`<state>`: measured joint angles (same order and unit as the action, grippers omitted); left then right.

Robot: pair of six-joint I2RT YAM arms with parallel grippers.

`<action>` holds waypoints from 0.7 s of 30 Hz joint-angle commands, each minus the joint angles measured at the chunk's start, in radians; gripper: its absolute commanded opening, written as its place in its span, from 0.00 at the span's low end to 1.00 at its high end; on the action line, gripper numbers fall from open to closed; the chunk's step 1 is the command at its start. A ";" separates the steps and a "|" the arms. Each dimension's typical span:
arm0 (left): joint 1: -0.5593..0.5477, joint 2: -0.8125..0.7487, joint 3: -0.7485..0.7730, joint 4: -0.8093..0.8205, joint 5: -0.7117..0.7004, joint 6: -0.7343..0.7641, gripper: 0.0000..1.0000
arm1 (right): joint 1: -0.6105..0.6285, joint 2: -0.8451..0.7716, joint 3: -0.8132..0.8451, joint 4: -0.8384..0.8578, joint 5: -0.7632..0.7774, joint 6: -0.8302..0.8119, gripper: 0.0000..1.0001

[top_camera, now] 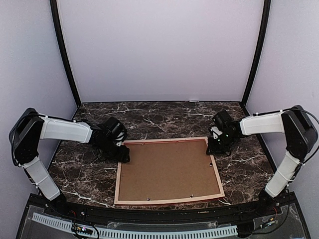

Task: Put the photo into the frame
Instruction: Press the fastener onto the backboard.

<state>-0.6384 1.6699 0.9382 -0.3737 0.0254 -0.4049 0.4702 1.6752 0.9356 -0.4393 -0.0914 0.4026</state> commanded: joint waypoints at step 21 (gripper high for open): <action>0.008 -0.038 -0.045 -0.002 0.055 -0.042 0.34 | 0.004 0.006 -0.033 -0.010 -0.005 -0.007 0.24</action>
<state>-0.6254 1.6653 0.9279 -0.3653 0.0410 -0.4431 0.4698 1.6730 0.9310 -0.4339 -0.0929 0.4026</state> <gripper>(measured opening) 0.359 0.245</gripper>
